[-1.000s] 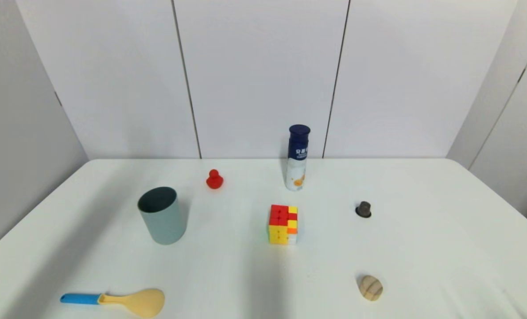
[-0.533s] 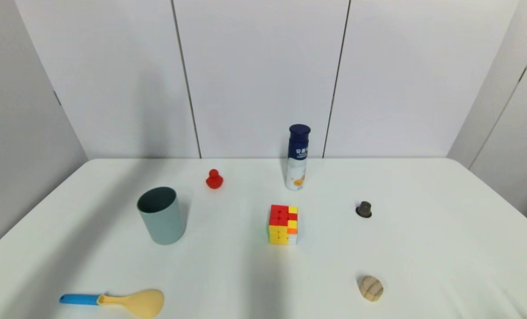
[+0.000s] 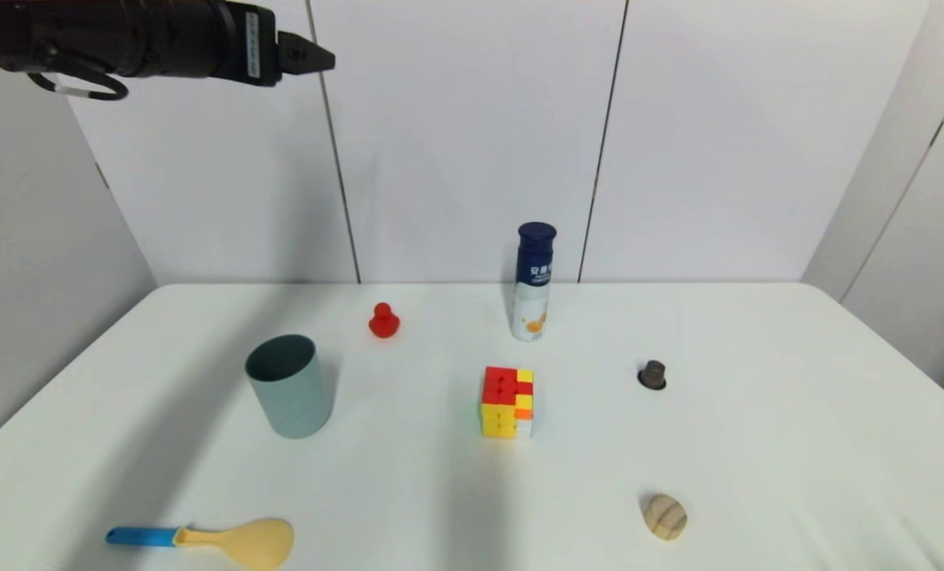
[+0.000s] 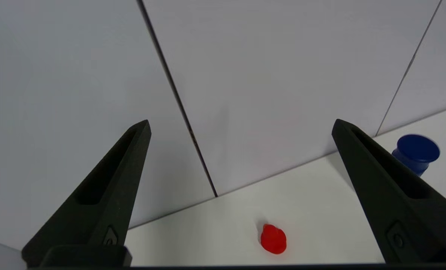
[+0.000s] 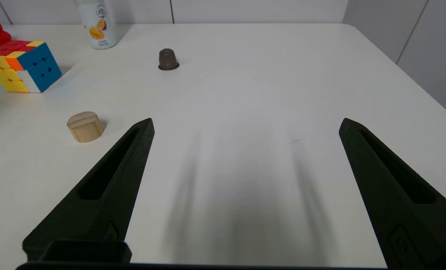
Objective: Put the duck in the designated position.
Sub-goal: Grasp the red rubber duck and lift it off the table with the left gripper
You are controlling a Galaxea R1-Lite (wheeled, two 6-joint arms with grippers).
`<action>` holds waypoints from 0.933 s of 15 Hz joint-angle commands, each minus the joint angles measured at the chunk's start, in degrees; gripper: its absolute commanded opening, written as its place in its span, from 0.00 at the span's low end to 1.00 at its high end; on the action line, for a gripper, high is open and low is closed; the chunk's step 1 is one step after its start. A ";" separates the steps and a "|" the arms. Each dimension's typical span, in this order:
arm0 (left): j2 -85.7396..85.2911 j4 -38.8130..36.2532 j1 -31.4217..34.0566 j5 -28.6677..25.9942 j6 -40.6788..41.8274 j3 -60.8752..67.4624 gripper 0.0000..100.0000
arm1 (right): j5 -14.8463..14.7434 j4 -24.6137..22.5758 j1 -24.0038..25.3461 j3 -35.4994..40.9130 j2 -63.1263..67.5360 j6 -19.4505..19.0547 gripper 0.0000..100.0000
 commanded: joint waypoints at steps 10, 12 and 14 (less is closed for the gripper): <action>14.86 13.51 -1.41 -0.21 0.03 -0.57 1.00 | 0.01 -0.02 0.02 0.00 0.00 0.00 1.00; 17.14 13.33 -1.58 -0.48 -0.06 -0.57 1.00 | 0.01 -0.02 0.02 0.00 0.09 0.00 1.00; 18.90 13.07 -1.67 -0.65 -0.06 -0.57 1.00 | 0.01 0.06 0.02 0.00 0.09 0.00 1.00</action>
